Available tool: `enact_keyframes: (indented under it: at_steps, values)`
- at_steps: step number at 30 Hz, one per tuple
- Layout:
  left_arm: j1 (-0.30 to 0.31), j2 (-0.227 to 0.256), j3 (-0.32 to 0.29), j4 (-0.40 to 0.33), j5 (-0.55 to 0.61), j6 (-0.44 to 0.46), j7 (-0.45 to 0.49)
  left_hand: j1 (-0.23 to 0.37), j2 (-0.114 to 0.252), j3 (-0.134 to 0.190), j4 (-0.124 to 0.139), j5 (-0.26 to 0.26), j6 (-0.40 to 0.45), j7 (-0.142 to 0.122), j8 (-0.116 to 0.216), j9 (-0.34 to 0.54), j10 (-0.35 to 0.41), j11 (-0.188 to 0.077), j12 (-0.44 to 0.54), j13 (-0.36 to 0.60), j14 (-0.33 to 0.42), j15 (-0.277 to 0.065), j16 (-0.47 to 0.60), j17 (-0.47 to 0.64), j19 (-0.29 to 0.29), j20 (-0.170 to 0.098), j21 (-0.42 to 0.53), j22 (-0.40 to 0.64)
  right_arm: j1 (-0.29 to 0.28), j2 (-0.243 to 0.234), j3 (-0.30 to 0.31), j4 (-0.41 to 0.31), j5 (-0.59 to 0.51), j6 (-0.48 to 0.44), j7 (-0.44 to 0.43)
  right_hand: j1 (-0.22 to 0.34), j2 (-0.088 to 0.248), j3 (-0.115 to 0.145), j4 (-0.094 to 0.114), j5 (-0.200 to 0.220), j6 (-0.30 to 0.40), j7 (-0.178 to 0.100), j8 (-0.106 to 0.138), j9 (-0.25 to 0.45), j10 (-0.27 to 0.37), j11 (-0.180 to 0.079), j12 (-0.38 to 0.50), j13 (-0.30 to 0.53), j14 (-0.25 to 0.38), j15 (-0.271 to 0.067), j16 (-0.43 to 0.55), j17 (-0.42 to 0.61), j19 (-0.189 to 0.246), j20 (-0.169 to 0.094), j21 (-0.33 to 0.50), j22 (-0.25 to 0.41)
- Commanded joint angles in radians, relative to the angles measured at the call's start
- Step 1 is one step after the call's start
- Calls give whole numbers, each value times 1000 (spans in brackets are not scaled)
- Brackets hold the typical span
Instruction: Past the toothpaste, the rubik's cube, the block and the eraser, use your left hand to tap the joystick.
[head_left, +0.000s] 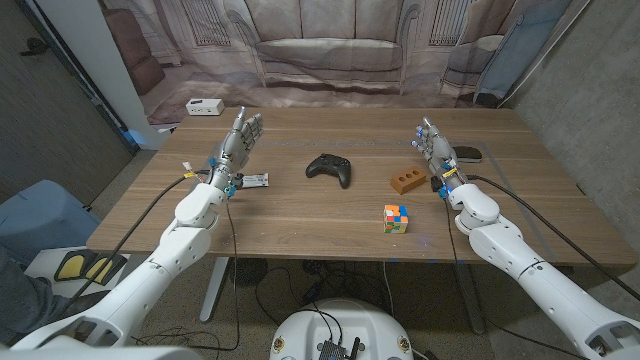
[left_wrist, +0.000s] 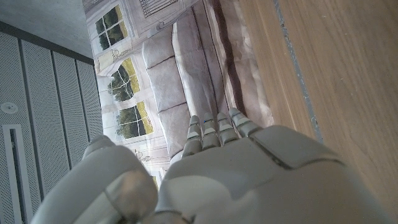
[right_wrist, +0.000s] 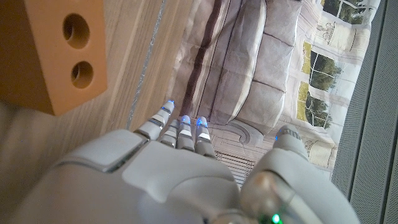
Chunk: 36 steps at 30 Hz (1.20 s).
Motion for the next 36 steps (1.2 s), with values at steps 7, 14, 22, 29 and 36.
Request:
enact_keyframes:
  at_steps: [7, 14, 22, 29, 36]
  values:
    - [-10, 20, 11, -11, 72, -30, 32, 15, 2, 4, -8, -4, 31, -1, 7, 4, 6, 0, -2, 3, 5, -7, -6, 4, -13, 21, -6, 3, -16, 11, 8, -13, -10, 18, -27, 3, 11, 8, 2, 3, 12, -3, 6, 5, -1, -1, -1, 5, 0, 5, 1, 5, -4, 1, -2, 2]
    - [-10, 26, 18, -28, 101, -25, 54, 19, 5, 5, -10, -7, 52, -8, 7, 4, -7, 5, -10, 3, -7, -4, -12, 4, -41, 30, -16, 4, -28, 5, 15, -28, -12, 20, -36, 4, 12, 8, 2, 2, 13, -4, 6, 5, -1, 0, -1, 5, 0, 4, 1, 5, -4, 1, -2, 2]
    - [-5, 30, 23, -55, 156, -27, 104, 21, 10, 5, -13, -10, 81, 3, 7, 5, -21, 9, -17, 4, -30, 3, -19, 4, -86, 11, -25, 5, -41, -10, 24, -46, -6, 6, -36, 4, 12, 8, 2, 2, 14, -5, 6, 5, -2, -1, -1, 5, -1, 6, 0, 5, -5, 2, -3, 2]
    - [-4, 34, 31, -73, 196, -12, 138, 21, 15, 2, -15, -13, 122, 24, 8, 5, -33, 17, -22, 5, -62, 8, -23, 5, -137, 24, -30, 5, -49, -19, 30, -49, -2, 7, -30, 5, 13, 8, 1, 2, 16, -5, 6, 5, -1, -3, -1, 5, -1, 5, 0, 5, -5, 3, -3, 2]
    - [6, 36, 31, -92, 227, -13, 170, 21, 21, 1, -16, -15, 224, 34, 29, 4, -37, 20, -21, 5, -78, 11, -20, 5, -159, 16, -22, 6, -54, -18, 34, -45, 4, 14, -26, 5, 14, 7, 0, 1, 17, -8, 6, 5, -1, -3, -1, 5, -1, 5, 0, 5, -4, 4, -3, 2]
